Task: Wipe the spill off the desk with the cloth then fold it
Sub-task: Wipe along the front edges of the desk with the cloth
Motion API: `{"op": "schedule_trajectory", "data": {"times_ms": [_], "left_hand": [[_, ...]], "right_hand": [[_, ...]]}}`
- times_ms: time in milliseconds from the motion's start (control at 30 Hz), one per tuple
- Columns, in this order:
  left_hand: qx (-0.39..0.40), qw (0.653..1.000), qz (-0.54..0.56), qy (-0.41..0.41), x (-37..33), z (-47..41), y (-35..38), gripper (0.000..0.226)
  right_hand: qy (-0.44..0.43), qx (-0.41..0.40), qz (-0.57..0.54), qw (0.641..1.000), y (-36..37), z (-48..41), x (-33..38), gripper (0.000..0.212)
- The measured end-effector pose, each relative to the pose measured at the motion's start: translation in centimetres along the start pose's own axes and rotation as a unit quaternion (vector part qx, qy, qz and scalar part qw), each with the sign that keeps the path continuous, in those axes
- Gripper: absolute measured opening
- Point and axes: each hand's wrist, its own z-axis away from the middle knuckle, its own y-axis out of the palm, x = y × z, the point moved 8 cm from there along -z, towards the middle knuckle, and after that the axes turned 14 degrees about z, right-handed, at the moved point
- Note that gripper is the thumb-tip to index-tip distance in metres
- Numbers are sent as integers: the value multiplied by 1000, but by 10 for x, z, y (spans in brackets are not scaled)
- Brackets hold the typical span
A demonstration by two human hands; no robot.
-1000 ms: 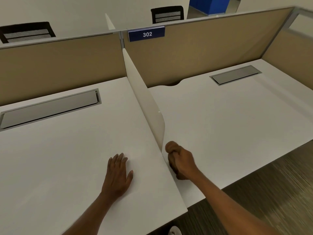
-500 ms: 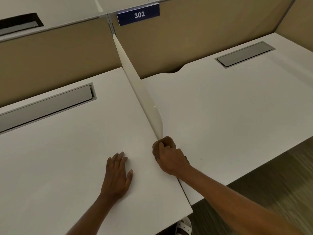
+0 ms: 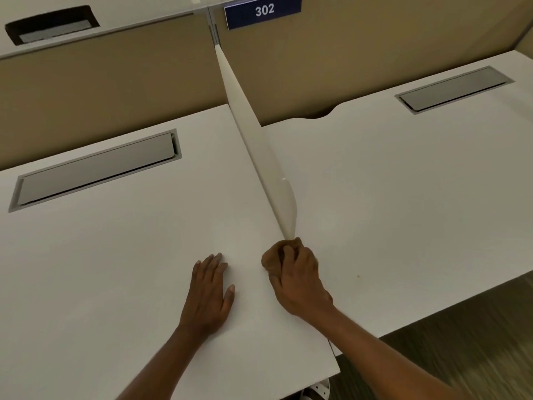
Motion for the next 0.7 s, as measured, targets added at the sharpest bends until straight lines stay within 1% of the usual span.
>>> {"op": "schedule_trajectory", "data": {"times_ms": [67,100,200,300,400,533,700], "left_hand": [[-1,1000,6,0,0,0,-1,52],[-2,1000,9,1,0,0,-1,52],[0,1000,10,0,0,-1,-1,53],[1,1000,9,-2,-1,0,-2,53],[0,1000,12,-4,-1,1,-3,54],[-4,1000,17,-5,0,2,-2,53],[-2,1000,11,-4,2,2,-1,54]], "right_hand": [[11,40,-102,994,10,-3,-1,73],[13,53,-132,990,14,-5,-1,78],[23,67,-165,984,18,-8,-1,89],[36,79,-150,985,21,-9,-4,97],[41,68,-146,986,19,-9,-5,98],[44,65,-111,991,18,-7,-4,88],[63,72,-65,993,22,-5,-3,83]]}}
